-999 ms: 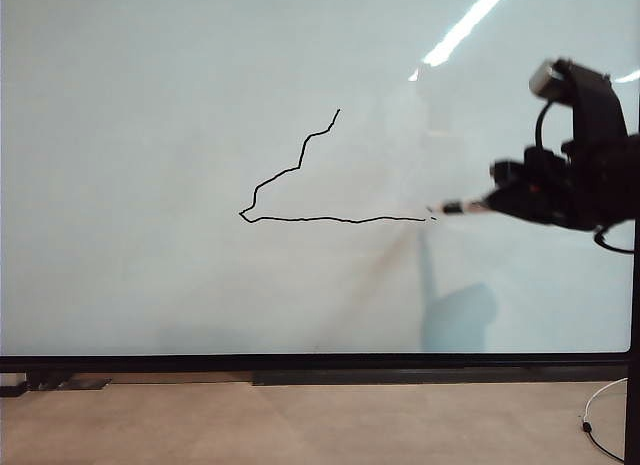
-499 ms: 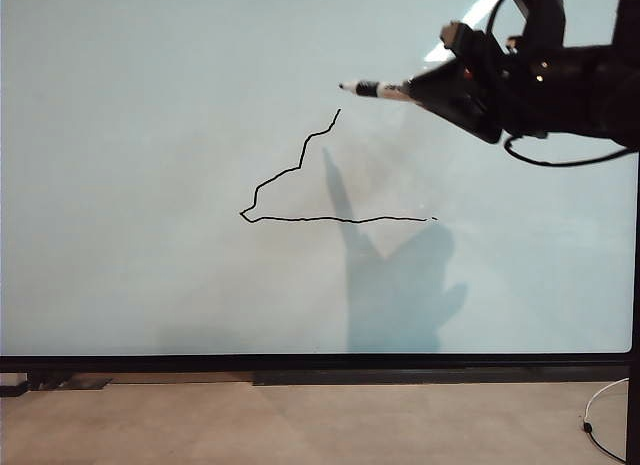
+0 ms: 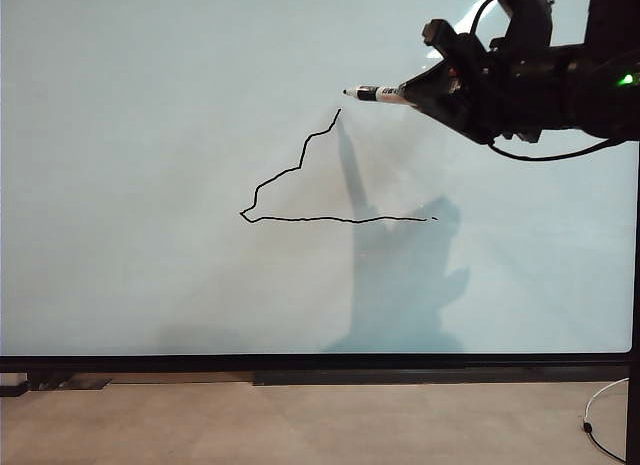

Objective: Pick up the pen on the shelf to the right of the whiteboard and draw a triangle.

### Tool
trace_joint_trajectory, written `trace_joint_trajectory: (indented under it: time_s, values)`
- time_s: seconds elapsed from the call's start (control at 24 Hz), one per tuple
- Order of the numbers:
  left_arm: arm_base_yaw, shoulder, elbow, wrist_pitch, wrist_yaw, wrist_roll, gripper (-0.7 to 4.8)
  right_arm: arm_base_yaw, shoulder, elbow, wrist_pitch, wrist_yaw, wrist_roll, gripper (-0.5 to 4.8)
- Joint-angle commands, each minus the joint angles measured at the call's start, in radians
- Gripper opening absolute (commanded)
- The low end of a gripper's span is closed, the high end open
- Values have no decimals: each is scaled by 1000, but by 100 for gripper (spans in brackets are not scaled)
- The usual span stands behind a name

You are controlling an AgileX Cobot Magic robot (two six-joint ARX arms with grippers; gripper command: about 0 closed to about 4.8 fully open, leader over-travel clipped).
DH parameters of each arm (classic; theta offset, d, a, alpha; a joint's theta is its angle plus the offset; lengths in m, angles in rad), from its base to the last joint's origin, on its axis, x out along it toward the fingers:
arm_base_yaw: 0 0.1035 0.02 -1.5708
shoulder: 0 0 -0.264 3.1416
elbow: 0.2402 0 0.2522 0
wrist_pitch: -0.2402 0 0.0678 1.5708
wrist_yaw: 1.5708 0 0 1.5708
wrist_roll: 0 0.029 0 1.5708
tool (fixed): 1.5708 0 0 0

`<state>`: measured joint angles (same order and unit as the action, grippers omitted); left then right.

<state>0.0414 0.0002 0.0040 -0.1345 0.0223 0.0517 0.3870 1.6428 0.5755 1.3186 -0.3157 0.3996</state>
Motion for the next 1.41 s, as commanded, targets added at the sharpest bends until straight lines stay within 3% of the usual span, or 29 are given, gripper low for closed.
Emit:
trace_joint_trajectory:
  time_s: [0.04, 1.41]
  values:
    - [0, 0, 3, 8, 1, 0, -5, 6, 17, 17, 17, 1, 5, -3]
    - [0, 0, 3, 8, 1, 0, -5, 8, 40, 40, -23, 78, 1, -3]
